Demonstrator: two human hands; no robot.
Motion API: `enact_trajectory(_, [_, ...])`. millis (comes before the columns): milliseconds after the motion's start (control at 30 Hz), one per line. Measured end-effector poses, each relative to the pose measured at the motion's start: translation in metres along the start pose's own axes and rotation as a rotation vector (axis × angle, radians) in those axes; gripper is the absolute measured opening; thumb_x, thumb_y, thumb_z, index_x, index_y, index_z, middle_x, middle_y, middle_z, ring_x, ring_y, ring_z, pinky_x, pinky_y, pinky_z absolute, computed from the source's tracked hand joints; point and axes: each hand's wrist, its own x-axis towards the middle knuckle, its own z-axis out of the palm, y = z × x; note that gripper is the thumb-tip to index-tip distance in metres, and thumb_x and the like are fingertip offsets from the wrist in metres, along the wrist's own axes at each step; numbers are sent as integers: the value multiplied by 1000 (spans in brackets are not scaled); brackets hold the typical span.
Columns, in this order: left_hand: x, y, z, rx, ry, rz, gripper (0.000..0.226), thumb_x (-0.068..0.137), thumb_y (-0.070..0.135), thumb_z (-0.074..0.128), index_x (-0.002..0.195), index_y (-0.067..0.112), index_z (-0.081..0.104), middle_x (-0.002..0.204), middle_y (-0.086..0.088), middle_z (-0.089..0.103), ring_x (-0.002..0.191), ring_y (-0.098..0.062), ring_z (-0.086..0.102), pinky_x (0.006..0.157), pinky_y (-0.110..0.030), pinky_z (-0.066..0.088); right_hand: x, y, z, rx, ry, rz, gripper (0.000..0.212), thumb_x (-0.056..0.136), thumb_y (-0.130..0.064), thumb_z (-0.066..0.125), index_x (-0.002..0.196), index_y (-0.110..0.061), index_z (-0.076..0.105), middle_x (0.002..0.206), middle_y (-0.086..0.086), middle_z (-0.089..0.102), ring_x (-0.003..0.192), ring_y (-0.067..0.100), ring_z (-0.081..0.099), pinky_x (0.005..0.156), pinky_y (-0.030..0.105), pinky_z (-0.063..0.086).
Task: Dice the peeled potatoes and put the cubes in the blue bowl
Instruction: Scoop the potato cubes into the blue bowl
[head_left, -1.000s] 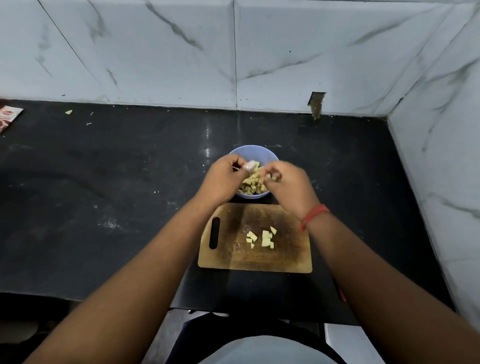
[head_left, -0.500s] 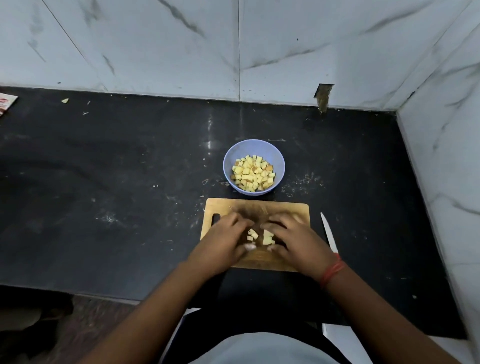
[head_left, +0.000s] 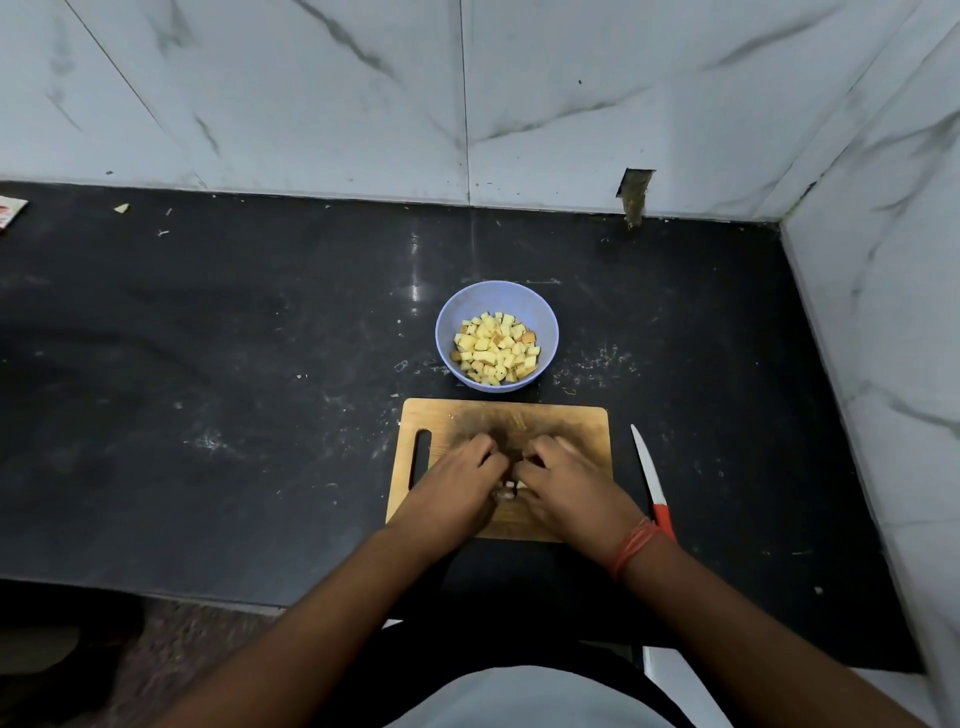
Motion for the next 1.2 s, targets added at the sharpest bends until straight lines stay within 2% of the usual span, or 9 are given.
enact_trajectory(133, [-2,1,3,-25,9,-16,31,76,2,69,105,8,61,107,-8,56,94,-25,55,79,-38,48,4,-1,-2,8,21,21,11,84,-24,59,89,-15,63,95,5,54,86,23,54,70,36,53])
enact_trajectory(333, [-3,1,-2,-165,49,-110,8,90,9,64,93,15,59,97,1,54,86,-14,49,71,-26,37,9,3,1,2,18,-15,12,87,-19,55,97,-19,62,93,1,54,83,21,52,74,35,51])
enact_trajectory(500, [-5,-1,-7,-329,102,-218,21,89,10,68,84,24,54,89,13,51,81,-2,49,69,-16,37,17,0,-3,38,-64,53,14,88,-18,59,101,-21,64,101,-2,54,96,22,52,85,35,49])
enact_trajectory(633, [-3,-1,-12,-477,151,-323,29,89,12,72,79,32,53,89,12,58,83,-5,54,71,-24,43,21,-1,-11,102,-112,79,12,88,-15,59,96,-19,65,101,-3,53,98,18,50,83,25,39])
enact_trajectory(700, [-1,0,-17,-545,186,-411,26,89,15,74,80,31,56,88,10,62,82,-7,56,71,-26,45,22,2,-16,248,-113,184,10,86,-14,63,92,-21,67,100,-6,53,96,13,52,81,22,39])
enact_trajectory(833, [9,8,-40,-733,284,-530,16,89,18,76,84,23,61,81,4,67,74,-9,60,70,-29,48,17,10,-38,840,12,518,11,82,-13,72,81,-24,71,89,-6,69,81,8,65,77,24,52])
enact_trajectory(967, [49,12,-83,-776,420,-479,16,90,15,75,85,20,61,80,10,64,72,0,57,68,-16,44,43,12,-84,1143,245,519,9,84,-7,71,85,-16,72,86,-3,72,79,5,65,73,23,53])
enact_trajectory(1067, [92,4,-114,-675,368,-438,12,90,17,74,88,18,62,83,8,66,76,-5,61,68,-19,46,88,17,-103,990,445,475,6,88,-13,67,88,-16,72,84,-6,71,80,8,65,73,27,52])
enact_trajectory(1200, [119,-6,-135,-353,22,-458,21,96,33,66,109,17,64,106,4,66,95,-12,61,76,-27,45,123,26,-98,365,237,332,19,93,-10,55,100,-13,72,100,3,68,95,19,62,82,27,44])
